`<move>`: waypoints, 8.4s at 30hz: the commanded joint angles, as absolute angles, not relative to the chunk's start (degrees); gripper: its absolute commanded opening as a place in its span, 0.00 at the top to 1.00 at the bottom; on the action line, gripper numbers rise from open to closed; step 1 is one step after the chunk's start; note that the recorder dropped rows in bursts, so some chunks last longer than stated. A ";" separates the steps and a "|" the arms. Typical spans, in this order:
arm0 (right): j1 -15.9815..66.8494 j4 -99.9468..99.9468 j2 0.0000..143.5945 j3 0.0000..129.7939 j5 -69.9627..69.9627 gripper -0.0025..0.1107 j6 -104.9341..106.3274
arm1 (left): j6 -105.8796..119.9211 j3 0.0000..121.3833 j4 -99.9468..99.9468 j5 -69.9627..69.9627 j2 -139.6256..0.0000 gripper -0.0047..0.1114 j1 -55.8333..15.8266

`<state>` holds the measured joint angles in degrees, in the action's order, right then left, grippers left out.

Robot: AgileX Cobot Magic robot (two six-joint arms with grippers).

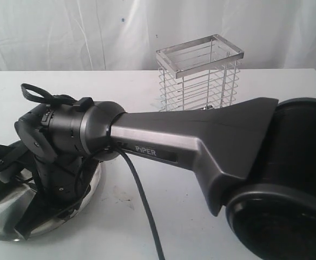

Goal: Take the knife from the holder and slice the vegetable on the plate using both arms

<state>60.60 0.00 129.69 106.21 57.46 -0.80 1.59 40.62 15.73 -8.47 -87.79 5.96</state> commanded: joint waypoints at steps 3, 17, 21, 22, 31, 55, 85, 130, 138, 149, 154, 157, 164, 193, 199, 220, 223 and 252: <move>60.45 0.00 129.54 106.74 57.66 0.98 0.00 | 2.59 40.82 16.71 -9.55 -87.39 0.96 5.53; 60.45 0.00 129.54 106.74 58.76 0.98 1.29 | 0.00 40.82 19.32 -7.32 -87.39 0.96 11.52; 60.45 0.00 129.54 106.74 59.02 0.98 1.29 | 0.00 40.82 19.32 -6.52 -87.39 0.96 11.84; 60.45 0.00 129.54 106.74 59.28 0.98 1.29 | 0.00 40.82 19.32 -6.90 -87.39 0.96 11.84; 60.56 0.00 127.78 106.74 64.31 0.98 -0.41 | 0.00 40.82 20.33 -7.45 -87.28 0.96 11.84; 60.46 -10.87 120.71 105.86 65.70 0.98 -7.52 | 1.52 44.09 20.63 -14.42 -72.90 0.96 11.84; 55.95 -6.38 124.70 98.20 51.51 0.88 -5.77 | 2.93 36.34 20.53 -19.83 -59.29 0.96 11.84; 59.27 -16.78 65.79 44.82 4.74 0.98 -22.73 | 7.47 26.37 18.90 -31.55 -6.67 0.96 7.84; 59.27 -16.55 65.79 44.79 2.87 0.98 -22.62 | 7.74 26.37 18.79 -31.55 -6.67 0.96 7.84; 52.18 -11.88 70.50 44.79 -6.92 0.98 -10.46 | 7.74 26.37 18.79 -31.55 -6.67 0.96 7.84; 46.00 -7.34 74.17 44.79 -6.98 0.98 -10.46 | 7.74 24.38 19.07 -28.88 -6.67 0.96 7.84; 43.26 -7.23 75.53 44.79 -8.36 0.98 -10.46 | 7.74 18.89 19.07 -17.66 -6.54 0.96 7.84; 39.32 -7.23 75.56 44.79 -12.78 0.98 -10.46 | 7.74 5.84 18.36 5.19 -4.10 0.96 7.84; 39.10 -7.45 75.56 44.79 -11.26 0.98 -10.46 | 7.74 0.00 9.24 -7.34 0.00 0.96 7.84; 39.10 -7.45 74.60 44.79 -10.93 0.98 -10.46 | 7.74 0.00 9.24 -7.34 0.00 0.96 7.84; 20.66 -5.97 47.96 36.76 11.06 0.98 2.85 | 7.74 0.00 9.24 -7.34 0.00 0.96 7.84; 15.79 -5.97 39.58 30.79 11.77 0.98 3.23 | 7.74 0.00 9.24 -7.34 0.00 0.96 7.84; 1.09 -4.65 0.00 0.00 16.45 0.98 1.33 | 7.74 0.00 9.24 -7.18 0.00 0.96 7.84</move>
